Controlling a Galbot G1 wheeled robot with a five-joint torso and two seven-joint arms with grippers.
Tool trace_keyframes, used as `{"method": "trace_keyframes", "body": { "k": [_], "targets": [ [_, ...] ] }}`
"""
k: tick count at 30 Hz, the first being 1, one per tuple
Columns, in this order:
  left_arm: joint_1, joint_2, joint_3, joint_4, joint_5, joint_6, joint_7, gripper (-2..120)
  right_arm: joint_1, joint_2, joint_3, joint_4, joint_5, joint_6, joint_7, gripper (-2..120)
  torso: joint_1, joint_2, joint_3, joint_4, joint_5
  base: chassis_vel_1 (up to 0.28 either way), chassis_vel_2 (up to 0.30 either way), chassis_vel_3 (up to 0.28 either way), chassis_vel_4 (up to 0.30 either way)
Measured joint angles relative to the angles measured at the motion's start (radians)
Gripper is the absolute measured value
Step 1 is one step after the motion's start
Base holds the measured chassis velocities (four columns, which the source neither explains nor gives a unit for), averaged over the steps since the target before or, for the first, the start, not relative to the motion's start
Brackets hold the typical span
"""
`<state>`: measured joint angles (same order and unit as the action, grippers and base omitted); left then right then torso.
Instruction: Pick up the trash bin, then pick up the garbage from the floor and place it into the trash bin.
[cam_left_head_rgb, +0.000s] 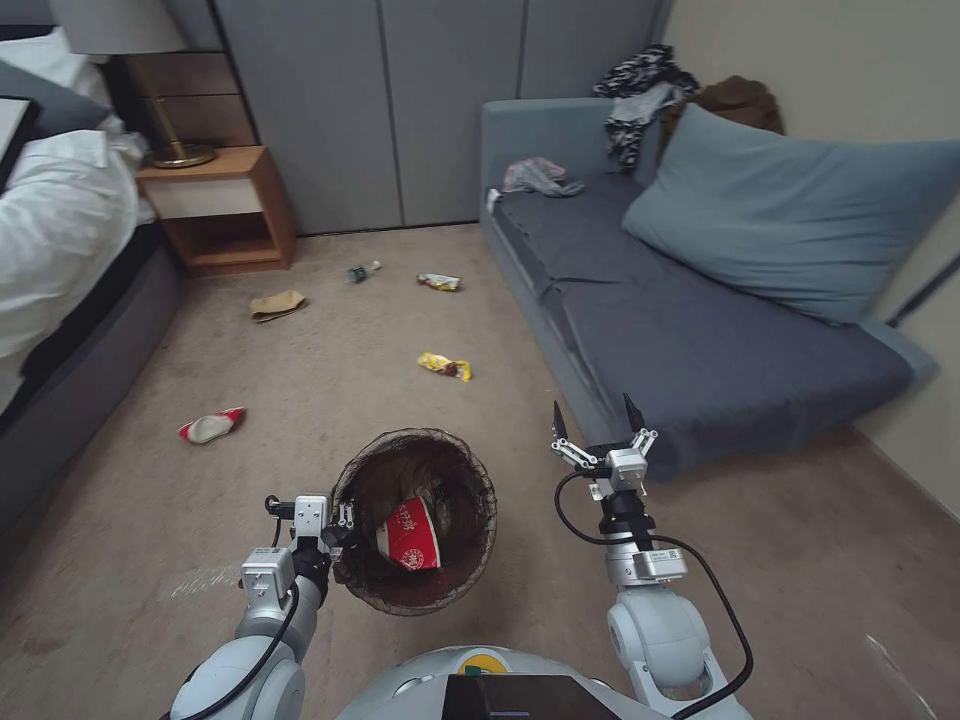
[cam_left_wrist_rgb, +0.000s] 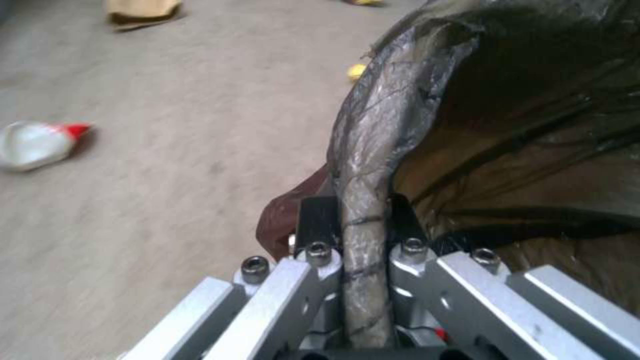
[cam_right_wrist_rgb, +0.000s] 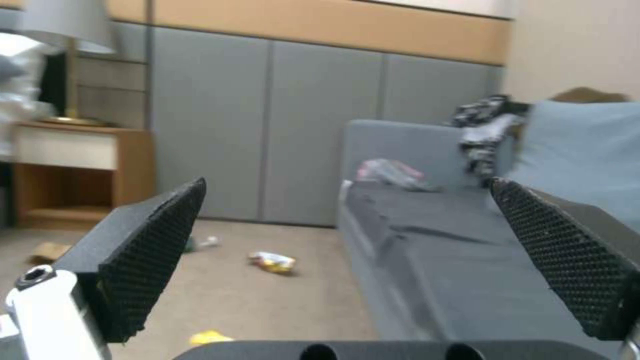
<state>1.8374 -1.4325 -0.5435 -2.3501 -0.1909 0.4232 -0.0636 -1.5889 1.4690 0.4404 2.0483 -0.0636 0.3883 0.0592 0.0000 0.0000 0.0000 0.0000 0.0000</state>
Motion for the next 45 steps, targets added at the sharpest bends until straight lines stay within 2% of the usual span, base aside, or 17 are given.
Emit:
{"method": "trace_keyframes", "body": {
  "k": [27, 29, 34, 45],
  "targets": [
    [-0.014, 0.000, 0.003, 0.021, 0.011, -0.016, 0.009, 2, -0.009, 0.012, 0.000, 0.004, -0.006, 0.002, -0.006, 100, 0.000, 0.000, 0.000, 0.0000, 0.0001, 0.121, 0.120, 0.121, 0.124],
    [-0.021, 0.000, 0.004, 0.033, 0.021, -0.050, 0.020, 2, -0.012, 0.008, 0.004, 0.008, -0.006, 0.003, -0.006, 100, 0.000, 0.000, 0.000, 0.0004, 0.0000, 0.031, 0.037, 0.016, 0.033],
    [-0.034, -0.001, 0.011, 0.039, 0.018, -0.055, 0.020, 2, -0.020, 0.008, 0.021, 0.012, -0.005, 0.009, -0.006, 100, 0.000, 0.000, 0.000, -0.0004, 0.0000, 0.000, 0.000, 0.000, 0.000],
    [-0.042, 0.000, 0.013, 0.037, 0.015, -0.054, 0.019, 2, -0.024, 0.021, 0.051, 0.006, -0.016, 0.009, 0.020, 100, 0.000, 0.000, 0.000, 0.0000, 0.0001, 0.000, 0.000, 0.000, 0.000]
  ]
}}
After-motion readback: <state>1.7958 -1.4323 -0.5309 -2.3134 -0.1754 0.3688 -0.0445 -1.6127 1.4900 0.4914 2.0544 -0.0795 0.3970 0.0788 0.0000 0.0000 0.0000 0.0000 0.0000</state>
